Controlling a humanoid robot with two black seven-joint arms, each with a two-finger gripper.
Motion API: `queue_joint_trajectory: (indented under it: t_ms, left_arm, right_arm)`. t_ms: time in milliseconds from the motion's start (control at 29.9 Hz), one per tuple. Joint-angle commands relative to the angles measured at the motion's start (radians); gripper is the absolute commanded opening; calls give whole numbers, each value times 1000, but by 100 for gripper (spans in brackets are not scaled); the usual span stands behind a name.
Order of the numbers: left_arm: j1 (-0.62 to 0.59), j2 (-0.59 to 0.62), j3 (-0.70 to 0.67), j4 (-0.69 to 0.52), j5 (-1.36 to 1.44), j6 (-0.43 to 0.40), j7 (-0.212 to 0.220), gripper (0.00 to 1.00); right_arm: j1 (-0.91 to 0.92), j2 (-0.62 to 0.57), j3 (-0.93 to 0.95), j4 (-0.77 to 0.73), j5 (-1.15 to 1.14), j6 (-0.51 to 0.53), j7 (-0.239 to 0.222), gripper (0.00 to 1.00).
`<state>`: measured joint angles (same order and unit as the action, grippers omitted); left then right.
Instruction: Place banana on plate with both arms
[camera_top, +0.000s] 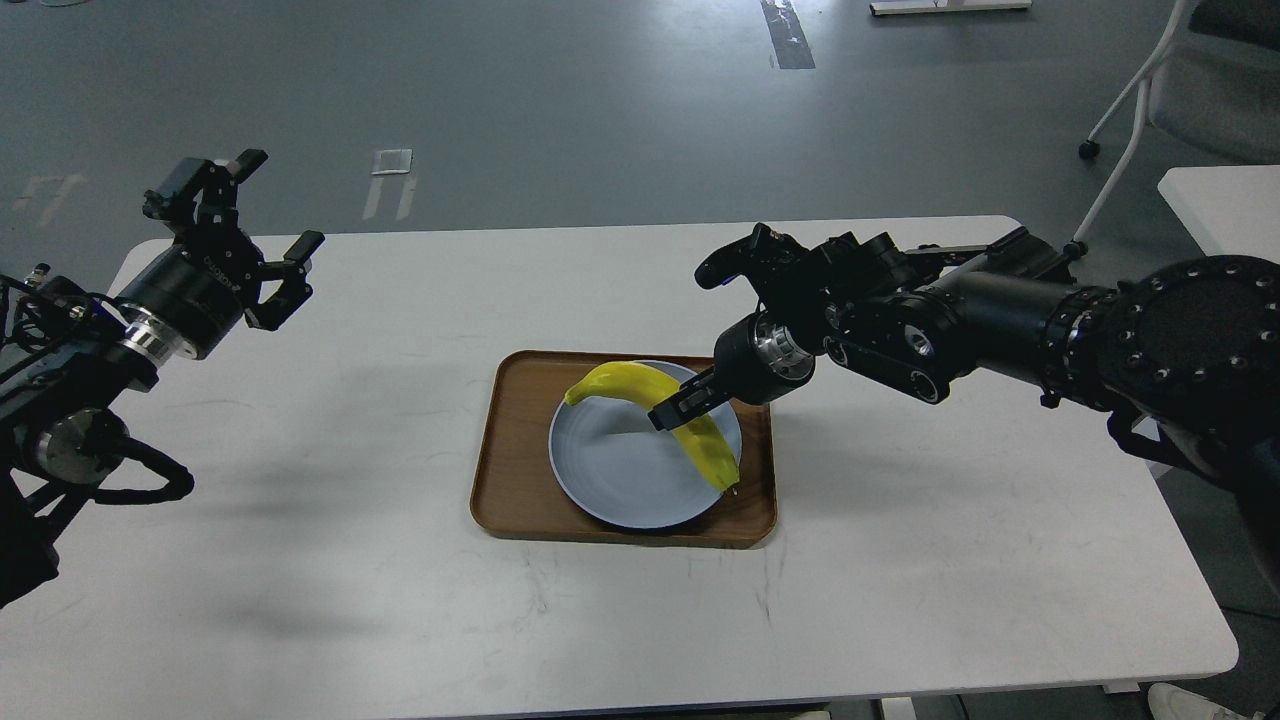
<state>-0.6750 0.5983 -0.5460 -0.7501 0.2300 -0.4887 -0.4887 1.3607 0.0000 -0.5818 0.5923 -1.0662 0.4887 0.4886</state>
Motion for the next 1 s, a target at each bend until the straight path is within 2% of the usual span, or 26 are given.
queue_joint_trajectory:
  t_ms: [0,67,134,368,435,602,869,969]
  left_arm:
    - [0,3,-2,0,-1,0,0,99]
    - [0,5,-2,0,-1,0,0,99]
    - [0,5,-2,0,-1,0,0,99]
    - [0,5,0,0,-1,0,0,99]
    - [0,3,0,0,-1,0,0,99]
    - [2,-6,0,-2,-3,0,0,99]
    - [6,-26,0,0,-3,0,0,99]
    - [9,-41,-2,0,-5,0,0,99]
  right_arm:
    - [0,0,10,-3,2,0,0,78]
    - [0,0,19,-11,3,0,0,91]
    - [5,0,29,-14,18,0,0,95]
    - [-3,-188,238,0,257,0,0,97]
    - [-59,-267,348,12,391,0,0,97]
    - [-228,-359,555,20,584,0,0,97]
    - [-526,-380,977,15,661,0,0,97]
    - [-575,-384,1040,12,704,0,0,97]
